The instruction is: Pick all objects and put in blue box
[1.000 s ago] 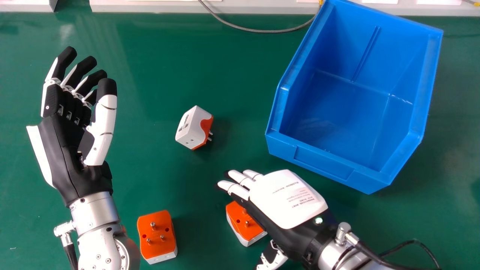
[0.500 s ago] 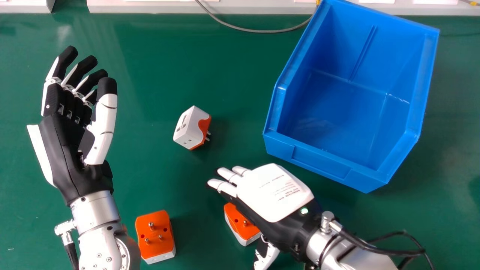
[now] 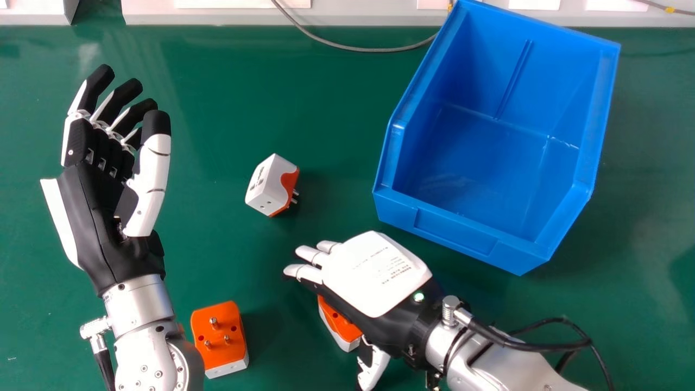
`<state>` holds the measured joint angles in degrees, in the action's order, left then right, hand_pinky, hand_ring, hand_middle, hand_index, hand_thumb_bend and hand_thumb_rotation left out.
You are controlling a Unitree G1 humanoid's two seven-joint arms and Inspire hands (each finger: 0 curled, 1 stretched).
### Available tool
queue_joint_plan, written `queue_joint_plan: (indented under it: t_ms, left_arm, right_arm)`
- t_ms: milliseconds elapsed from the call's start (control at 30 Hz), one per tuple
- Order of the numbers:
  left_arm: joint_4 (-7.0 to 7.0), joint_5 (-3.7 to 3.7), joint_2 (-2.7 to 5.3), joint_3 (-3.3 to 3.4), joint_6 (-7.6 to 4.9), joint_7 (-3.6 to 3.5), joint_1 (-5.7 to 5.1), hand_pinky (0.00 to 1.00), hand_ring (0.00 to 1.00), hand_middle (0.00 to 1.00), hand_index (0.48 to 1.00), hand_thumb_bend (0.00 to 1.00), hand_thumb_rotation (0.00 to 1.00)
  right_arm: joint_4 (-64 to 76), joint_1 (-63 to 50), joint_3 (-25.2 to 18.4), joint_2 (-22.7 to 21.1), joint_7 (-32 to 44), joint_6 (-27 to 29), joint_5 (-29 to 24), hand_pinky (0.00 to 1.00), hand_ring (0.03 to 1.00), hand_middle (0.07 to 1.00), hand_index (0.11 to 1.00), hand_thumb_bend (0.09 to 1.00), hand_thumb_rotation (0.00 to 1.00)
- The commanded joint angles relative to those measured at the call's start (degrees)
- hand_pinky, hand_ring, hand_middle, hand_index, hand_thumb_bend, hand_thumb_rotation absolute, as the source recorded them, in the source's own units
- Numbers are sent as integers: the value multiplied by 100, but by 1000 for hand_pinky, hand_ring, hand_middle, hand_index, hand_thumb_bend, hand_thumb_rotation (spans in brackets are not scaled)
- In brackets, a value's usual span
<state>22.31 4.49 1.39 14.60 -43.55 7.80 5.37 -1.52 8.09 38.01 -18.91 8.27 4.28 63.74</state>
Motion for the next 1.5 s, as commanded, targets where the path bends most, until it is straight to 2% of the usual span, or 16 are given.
queue_joint_plan:
  t_ms: [0,167,267,300,367,400,433,500,533,600,700,800,933,1100,1300,1467]
  left_arm:
    - [-137,-70,0,-38,-81,13,14,648,706,760,802,645,406]
    - [-121,-39,-2,-28,-56,8,10,649,707,762,804,646,407]
    - [-111,-14,3,-23,-57,-1,16,649,707,762,804,646,407]
    - [-105,0,0,-22,-65,-14,21,650,708,762,804,647,407]
    - [-111,13,-4,-25,-74,-31,24,650,708,762,804,647,407]
    - [-111,14,-3,-25,-81,-33,24,651,708,762,805,647,406]
    - [-109,14,-1,-24,-86,-34,24,651,708,762,805,647,406]
    - [-107,8,-1,-21,-80,-30,20,653,710,763,806,642,402]
    - [-106,0,-2,-20,-81,-26,20,653,710,763,806,642,402]
    - [-98,-14,-6,-19,-97,-24,22,655,711,764,808,640,400]
    - [-111,4,-4,-21,-92,-39,23,656,711,764,809,639,400]
    - [-134,-34,6,-17,-65,0,17,655,710,763,809,637,399]
    - [-113,-60,-15,-17,-105,3,29,653,709,763,808,636,400]
    - [-57,-26,-45,-4,-142,-36,40,653,709,763,810,634,400]
    - [-88,-4,-29,-5,-127,-51,39,655,711,764,814,634,398]
    - [-110,-26,-22,-13,-95,-30,38,656,711,764,813,637,400]
  right_arm:
    - [-253,-52,70,-5,45,-171,118,627,871,897,824,632,2]
    - [-166,-99,-53,146,453,-414,-228,606,828,863,767,663,0]
    - [-150,-107,-66,190,446,-484,-313,606,828,863,767,663,0]
    - [-145,-118,-73,200,423,-496,-334,575,776,841,712,632,23]
    - [-150,-136,-77,211,349,-503,-343,575,776,841,712,632,23]
    - [-150,-142,-80,205,297,-486,-356,489,668,768,668,611,18]
    - [-151,-141,-72,190,245,-476,-347,489,668,768,668,611,18]
    - [-135,-119,-51,170,264,-505,-325,372,523,654,605,581,12]
    - [-124,-115,-41,166,267,-533,-304,372,523,654,605,581,12]
    - [-104,-115,-42,160,297,-563,-327,304,437,566,568,560,7]
    - [-111,-118,-63,154,274,-541,-392,285,413,537,556,553,6]
    - [-135,-106,-73,145,207,-477,-438,249,361,475,536,538,2]
    - [-211,-86,-88,154,44,-351,-572,240,346,454,529,532,1]
    - [-295,-42,-95,151,-34,-224,-696,241,343,443,525,529,1]
    - [-220,-77,-124,157,-61,-195,-836,243,340,431,519,525,0]
    - [-215,-102,-157,143,-127,-61,-1005,239,335,427,516,524,0]
